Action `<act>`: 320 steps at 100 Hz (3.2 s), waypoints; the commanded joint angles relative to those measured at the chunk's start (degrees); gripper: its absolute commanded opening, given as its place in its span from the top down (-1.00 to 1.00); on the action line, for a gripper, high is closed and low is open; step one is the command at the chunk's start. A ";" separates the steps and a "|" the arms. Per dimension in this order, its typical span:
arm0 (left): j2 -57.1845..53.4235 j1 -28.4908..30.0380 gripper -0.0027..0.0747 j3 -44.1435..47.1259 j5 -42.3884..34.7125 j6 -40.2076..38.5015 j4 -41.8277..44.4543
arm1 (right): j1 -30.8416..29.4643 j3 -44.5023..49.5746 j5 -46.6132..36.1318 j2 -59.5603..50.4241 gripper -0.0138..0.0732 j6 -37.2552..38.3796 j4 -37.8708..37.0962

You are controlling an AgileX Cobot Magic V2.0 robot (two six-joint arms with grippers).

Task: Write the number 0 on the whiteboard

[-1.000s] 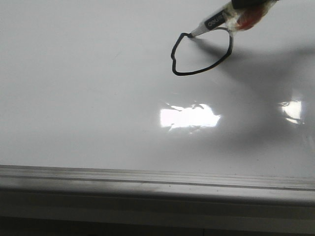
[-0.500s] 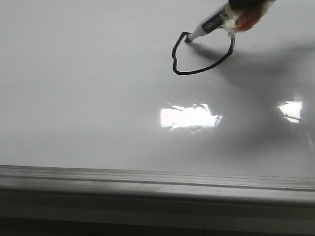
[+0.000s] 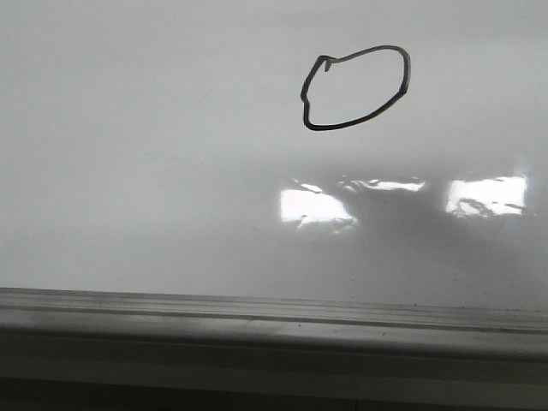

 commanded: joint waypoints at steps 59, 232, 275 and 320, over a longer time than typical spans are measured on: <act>36.24 -7.09 -0.07 -25.39 15.93 67.89 -44.91 | 12.96 -1.93 8.65 6.51 0.78 -13.55 6.31; 41.72 -6.81 0.31 -29.44 17.75 63.09 -46.31 | 26.50 -2.87 0.47 7.95 0.78 -15.66 7.89; 41.72 -6.81 0.98 -29.44 17.75 63.09 -46.22 | 26.50 -2.87 1.52 7.95 0.78 -15.66 7.89; 41.72 -6.81 0.62 -29.44 16.15 63.09 -46.22 | 26.50 -2.76 4.79 9.21 0.78 -15.66 7.89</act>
